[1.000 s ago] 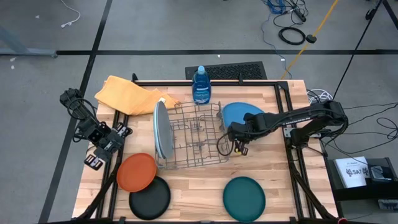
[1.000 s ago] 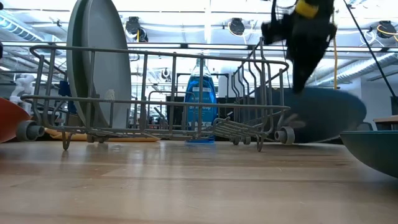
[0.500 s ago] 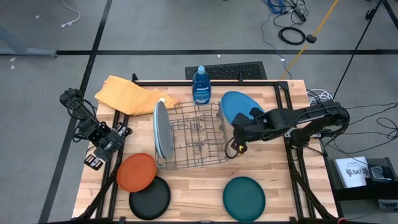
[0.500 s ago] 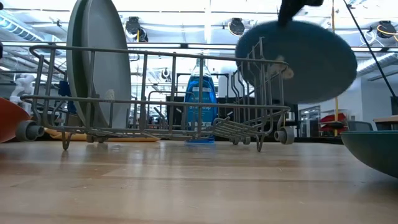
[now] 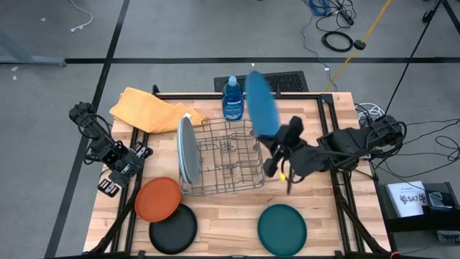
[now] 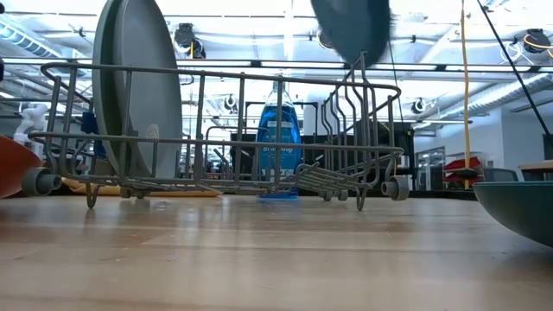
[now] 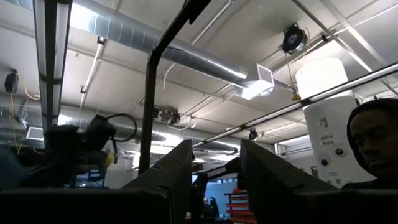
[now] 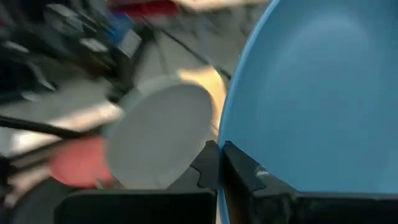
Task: Sort dishes
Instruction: Put the blue plate in the dish rack
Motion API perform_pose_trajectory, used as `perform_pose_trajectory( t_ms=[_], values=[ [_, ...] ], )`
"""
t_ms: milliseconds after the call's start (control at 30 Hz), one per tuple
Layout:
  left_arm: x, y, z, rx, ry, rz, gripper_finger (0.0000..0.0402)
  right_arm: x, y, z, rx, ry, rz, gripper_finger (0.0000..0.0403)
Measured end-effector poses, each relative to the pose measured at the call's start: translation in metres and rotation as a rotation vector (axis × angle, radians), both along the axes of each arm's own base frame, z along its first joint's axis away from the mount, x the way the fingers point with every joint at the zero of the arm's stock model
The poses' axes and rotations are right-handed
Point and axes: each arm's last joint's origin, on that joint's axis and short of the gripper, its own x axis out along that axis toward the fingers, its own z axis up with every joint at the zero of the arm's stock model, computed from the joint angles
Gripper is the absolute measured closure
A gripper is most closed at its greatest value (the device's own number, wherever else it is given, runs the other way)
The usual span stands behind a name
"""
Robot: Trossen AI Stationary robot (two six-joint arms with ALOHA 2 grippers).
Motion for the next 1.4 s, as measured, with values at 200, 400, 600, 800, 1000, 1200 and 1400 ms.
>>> perform_pose_trajectory(
  t_ms=[200, 400, 600, 800, 1000, 1200, 1400],
  values=[
    [0.000, 0.000, 0.000, 0.000, -0.001, 0.000, 0.0265, 0.039, 0.025, 0.000, -0.145, -0.106, 0.097, 0.0402],
    [0.000, 0.000, 0.000, 0.000, 0.000, 0.000, 0.0265, 0.089, 0.049, -0.043, -0.162, -0.095, 0.100, 0.0403],
    [0.000, 0.000, 0.000, 0.000, 0.000, 0.000, 0.0265, 0.132, 0.070, -0.077, -0.164, -0.209, 0.111, 0.0403],
    [0.000, 0.000, 0.000, 0.000, 0.001, -0.001, 0.0265, 0.155, 0.081, -0.097, -0.154, -0.314, 0.152, 0.0403],
    [0.000, 0.000, 0.000, 0.003, 0.005, -0.001, 0.0265, 0.174, 0.078, -0.131, -0.102, -0.332, 0.116, 0.0403],
    [0.000, 0.000, -0.001, 0.005, 0.006, -0.002, 0.0265, 0.173, 0.065, -0.173, -0.038, -0.487, 0.106, 0.0403],
    [0.001, -0.001, -0.001, 0.008, 0.010, -0.001, 0.0265, 0.164, 0.049, -0.204, 0.089, -0.597, 0.177, 0.0403]
  ],
)
